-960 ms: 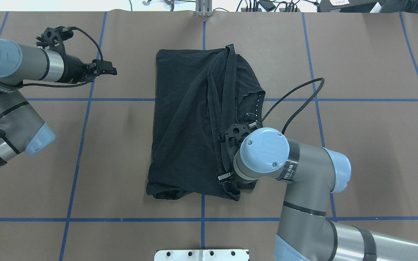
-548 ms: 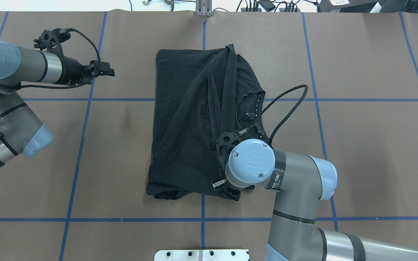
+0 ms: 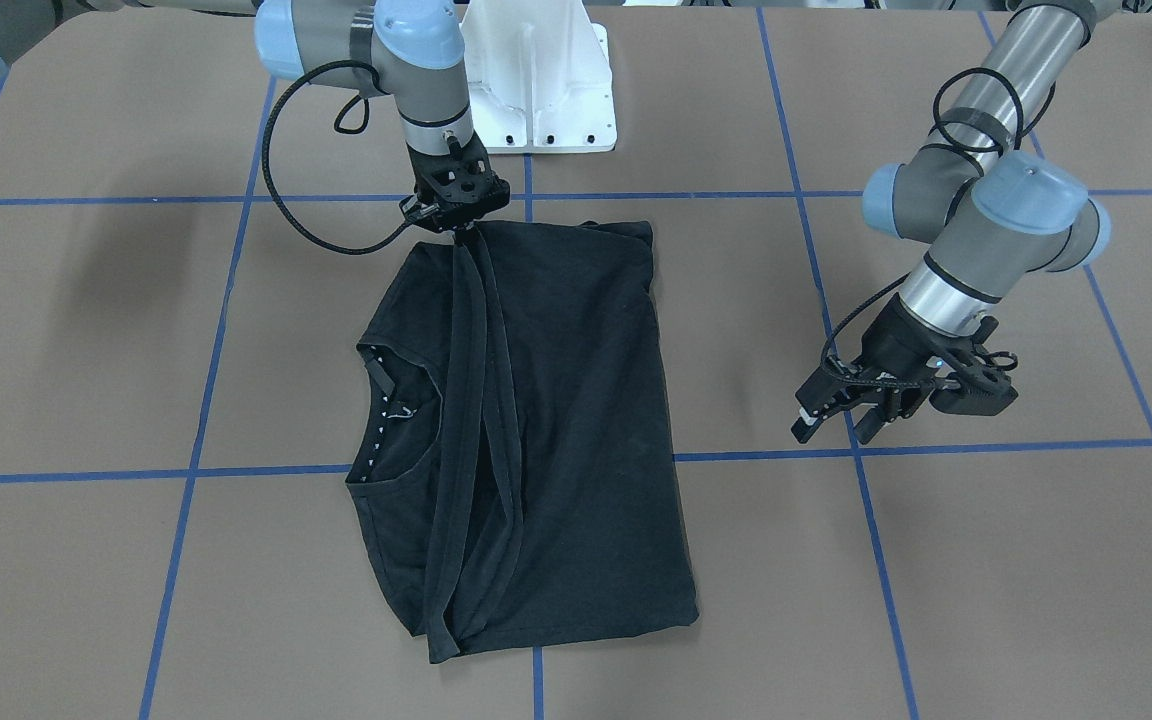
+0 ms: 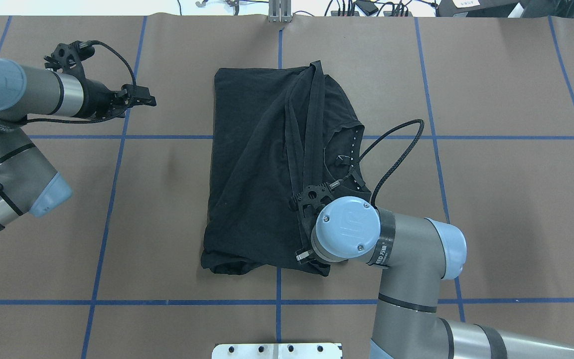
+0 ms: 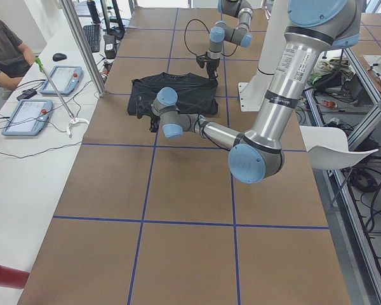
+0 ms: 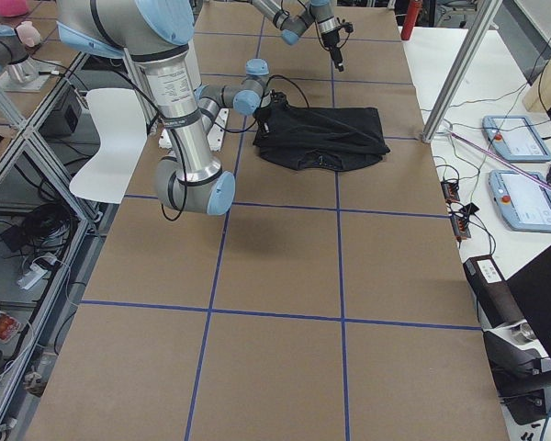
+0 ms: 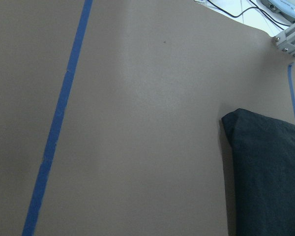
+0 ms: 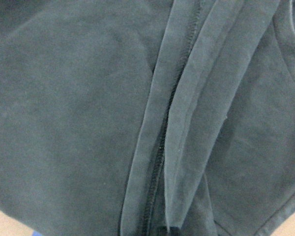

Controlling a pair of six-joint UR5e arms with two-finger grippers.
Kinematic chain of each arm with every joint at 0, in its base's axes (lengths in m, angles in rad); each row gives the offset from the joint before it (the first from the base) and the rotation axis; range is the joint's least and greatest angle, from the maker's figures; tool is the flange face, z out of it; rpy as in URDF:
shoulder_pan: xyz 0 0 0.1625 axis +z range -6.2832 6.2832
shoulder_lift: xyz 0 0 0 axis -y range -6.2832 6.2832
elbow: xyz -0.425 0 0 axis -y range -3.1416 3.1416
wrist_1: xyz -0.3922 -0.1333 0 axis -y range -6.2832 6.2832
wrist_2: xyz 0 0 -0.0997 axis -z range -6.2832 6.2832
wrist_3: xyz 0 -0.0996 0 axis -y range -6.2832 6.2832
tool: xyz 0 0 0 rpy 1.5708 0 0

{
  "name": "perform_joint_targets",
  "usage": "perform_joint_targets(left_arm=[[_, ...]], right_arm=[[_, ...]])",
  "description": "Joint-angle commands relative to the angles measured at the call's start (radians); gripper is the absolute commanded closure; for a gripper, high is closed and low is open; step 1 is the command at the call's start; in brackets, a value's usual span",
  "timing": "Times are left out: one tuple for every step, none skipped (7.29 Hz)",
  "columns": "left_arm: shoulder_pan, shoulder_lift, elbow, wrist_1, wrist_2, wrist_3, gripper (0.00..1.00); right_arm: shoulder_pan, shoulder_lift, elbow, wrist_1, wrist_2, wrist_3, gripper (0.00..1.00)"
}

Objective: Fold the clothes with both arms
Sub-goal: 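Grasp the side edge with the right gripper and pull it outward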

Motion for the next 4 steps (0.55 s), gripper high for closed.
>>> perform_joint_targets(left_arm=[[0.002,0.001,-0.001,-0.002,-0.001,-0.001,0.0],[0.002,0.001,-0.001,-0.002,-0.001,-0.002,0.0],[0.002,0.001,-0.001,-0.002,-0.001,-0.002,0.0],[0.002,0.001,-0.001,-0.002,0.001,-0.002,0.0]], right_arm=[[0.018,-0.11,0.154,-0.083,0.02,-0.008,1.0],[0.015,-0.19,0.212,-0.085,0.005,0.007,1.0],[0.012,-0.224,0.22,-0.083,0.002,0.051,1.0],[0.006,-0.226,0.214,-0.085,0.003,0.07,1.0]])
